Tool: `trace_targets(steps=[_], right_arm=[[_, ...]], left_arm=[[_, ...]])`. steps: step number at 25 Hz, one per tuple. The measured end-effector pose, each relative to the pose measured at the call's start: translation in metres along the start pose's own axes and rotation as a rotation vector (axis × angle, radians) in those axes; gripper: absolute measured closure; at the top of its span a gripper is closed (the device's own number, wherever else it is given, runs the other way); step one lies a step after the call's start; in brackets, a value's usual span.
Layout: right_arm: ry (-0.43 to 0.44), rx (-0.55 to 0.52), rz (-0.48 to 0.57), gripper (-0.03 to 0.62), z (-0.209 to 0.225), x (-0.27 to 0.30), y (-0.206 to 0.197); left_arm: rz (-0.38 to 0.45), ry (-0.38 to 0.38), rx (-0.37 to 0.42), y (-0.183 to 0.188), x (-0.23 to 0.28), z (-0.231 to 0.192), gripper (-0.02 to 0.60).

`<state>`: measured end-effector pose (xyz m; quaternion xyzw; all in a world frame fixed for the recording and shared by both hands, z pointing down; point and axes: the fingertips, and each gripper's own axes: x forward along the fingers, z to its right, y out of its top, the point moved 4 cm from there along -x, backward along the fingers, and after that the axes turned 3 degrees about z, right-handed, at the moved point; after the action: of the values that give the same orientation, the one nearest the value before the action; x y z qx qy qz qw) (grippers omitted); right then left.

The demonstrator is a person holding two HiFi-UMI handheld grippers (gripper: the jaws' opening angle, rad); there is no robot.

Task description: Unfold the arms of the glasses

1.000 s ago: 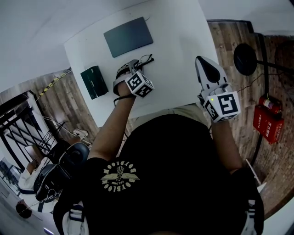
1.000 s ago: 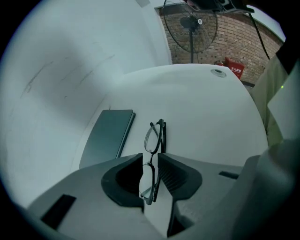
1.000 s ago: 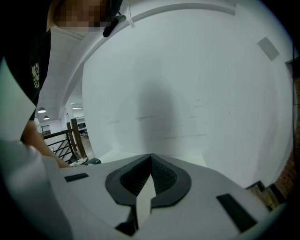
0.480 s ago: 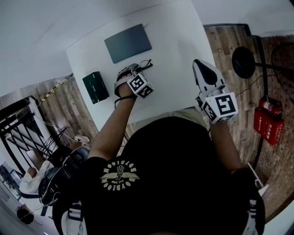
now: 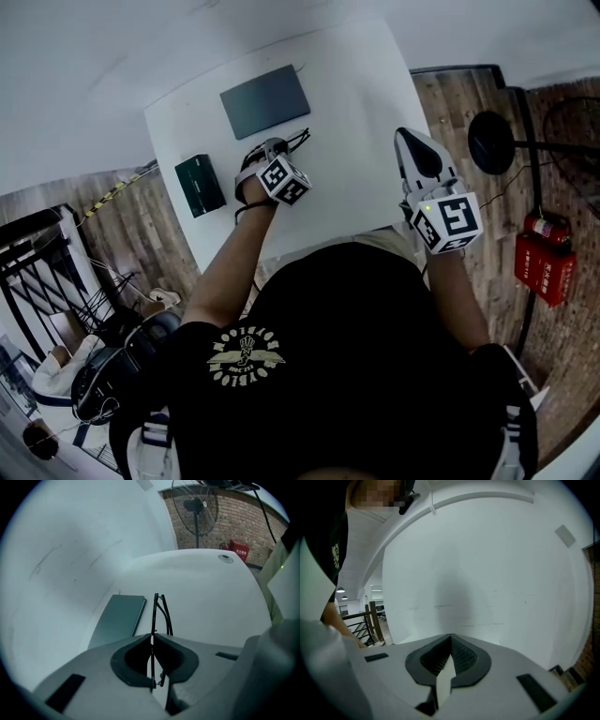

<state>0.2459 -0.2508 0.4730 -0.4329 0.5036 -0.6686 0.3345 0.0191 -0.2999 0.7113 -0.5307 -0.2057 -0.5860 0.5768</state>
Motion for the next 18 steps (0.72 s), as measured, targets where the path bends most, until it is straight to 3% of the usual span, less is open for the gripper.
trace_targets(steps=[6, 12, 18], right_arm=[[0.016, -0.019, 0.009, 0.594, -0.015, -0.005, 0.005], [0.044, -0.040, 0.019, 0.594, -0.034, -0.006, 0.010], [0.082, -0.060, 0.032, 0.594, -0.057, -0.004, 0.016]], left_arm=[[0.113, 0.051, -0.125, -0.003, -0.026, -0.006, 0.558], [0.283, 0.033, -0.373, -0.007, -0.056, -0.013, 0.558], [0.448, 0.071, -0.601, -0.016, -0.100, -0.036, 0.558]])
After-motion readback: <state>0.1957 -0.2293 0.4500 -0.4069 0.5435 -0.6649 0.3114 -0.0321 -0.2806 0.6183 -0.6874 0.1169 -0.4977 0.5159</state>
